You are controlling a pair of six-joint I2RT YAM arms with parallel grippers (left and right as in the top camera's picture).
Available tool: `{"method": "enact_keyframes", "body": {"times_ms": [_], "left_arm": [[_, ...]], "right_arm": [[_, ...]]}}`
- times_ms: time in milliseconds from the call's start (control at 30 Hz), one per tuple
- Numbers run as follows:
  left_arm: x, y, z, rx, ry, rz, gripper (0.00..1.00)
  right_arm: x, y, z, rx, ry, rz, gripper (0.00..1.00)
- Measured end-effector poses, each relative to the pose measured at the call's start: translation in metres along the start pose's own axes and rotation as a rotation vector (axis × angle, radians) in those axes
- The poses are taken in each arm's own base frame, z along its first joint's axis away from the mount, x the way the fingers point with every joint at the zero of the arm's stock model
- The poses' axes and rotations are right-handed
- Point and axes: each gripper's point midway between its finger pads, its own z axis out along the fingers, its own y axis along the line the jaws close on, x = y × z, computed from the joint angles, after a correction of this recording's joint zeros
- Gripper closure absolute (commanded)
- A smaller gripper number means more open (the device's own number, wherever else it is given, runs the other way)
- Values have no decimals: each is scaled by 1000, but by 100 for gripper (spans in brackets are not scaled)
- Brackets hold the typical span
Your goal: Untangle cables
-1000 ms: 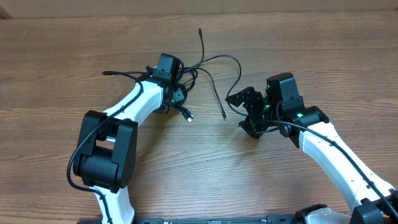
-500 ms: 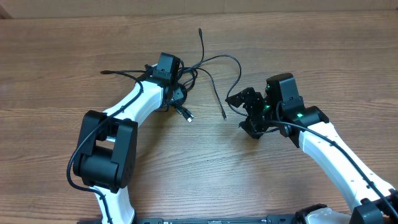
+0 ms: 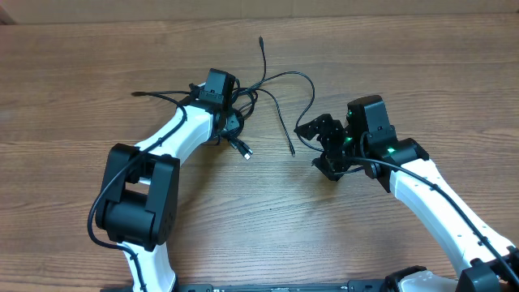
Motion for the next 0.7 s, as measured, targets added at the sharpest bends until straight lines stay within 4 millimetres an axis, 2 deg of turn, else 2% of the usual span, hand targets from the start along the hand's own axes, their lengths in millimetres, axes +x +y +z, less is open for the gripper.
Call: {"method": "enact_keyframes", "body": {"times_ms": [167, 233, 400, 467, 533, 567, 667, 700], "left_arm": [[0, -1, 4, 2, -3, 3, 96], [0, -1, 4, 3, -3, 5, 96], [0, -1, 4, 2, -3, 3, 96], [0, -1, 4, 3, -3, 3, 96], [0, -2, 4, 9, 2, 3, 96], [1, -3, 4, 15, 7, 2, 96], [4, -4, 3, 33, 30, -4, 96], [7, -4, 1, 34, 46, -4, 96]], "right_arm": [[0, -1, 0, 5, -2, 2, 12], [0, -1, 0, 6, -2, 2, 13], [-1, -2, 0, 7, -5, -17, 30], [-1, -2, 0, 9, -4, -43, 44], [0, -4, 0, 17, -3, -76, 70], [1, -5, 0, 20, 2, -105, 75], [2, -6, 0, 23, 12, -209, 74], [3, -8, 0, 27, 17, -241, 65]]}}
